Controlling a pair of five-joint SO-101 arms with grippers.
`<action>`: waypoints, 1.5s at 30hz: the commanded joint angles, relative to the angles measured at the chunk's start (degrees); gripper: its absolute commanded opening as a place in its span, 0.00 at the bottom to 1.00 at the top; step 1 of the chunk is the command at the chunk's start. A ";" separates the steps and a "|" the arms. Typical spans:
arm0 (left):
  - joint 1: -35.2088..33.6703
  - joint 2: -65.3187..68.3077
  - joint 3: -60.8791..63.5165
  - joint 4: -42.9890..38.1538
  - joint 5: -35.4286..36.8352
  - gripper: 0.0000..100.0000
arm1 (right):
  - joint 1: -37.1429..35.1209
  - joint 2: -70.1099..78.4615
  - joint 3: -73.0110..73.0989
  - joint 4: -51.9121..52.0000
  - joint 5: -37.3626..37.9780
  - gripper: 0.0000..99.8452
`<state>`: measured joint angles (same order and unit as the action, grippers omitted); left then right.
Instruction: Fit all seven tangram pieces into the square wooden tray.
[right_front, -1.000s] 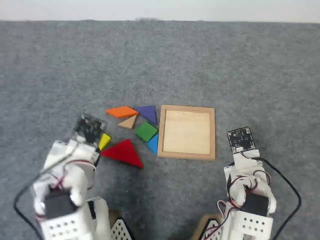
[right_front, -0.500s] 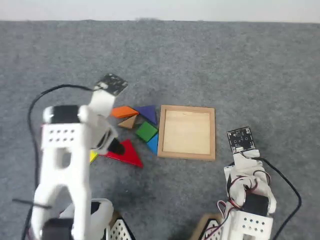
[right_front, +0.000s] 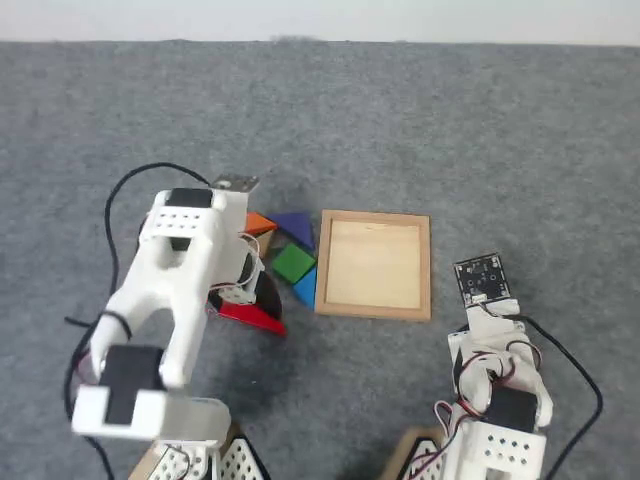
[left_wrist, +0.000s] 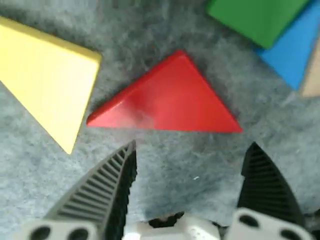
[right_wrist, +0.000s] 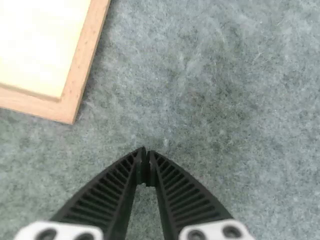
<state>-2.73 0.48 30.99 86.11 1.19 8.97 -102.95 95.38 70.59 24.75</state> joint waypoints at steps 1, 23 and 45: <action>-2.29 3.25 -5.67 3.34 3.34 0.32 | 0.92 -0.84 1.05 -0.40 0.88 0.01; -2.73 21.98 -18.68 -3.60 13.80 0.32 | 0.75 -0.84 1.05 -0.40 0.88 0.01; -2.46 9.32 -4.97 -11.25 16.18 0.32 | 0.66 -0.84 1.05 -0.40 0.88 0.01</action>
<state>-5.01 16.92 22.37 76.97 20.09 8.97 -102.95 95.38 70.59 24.75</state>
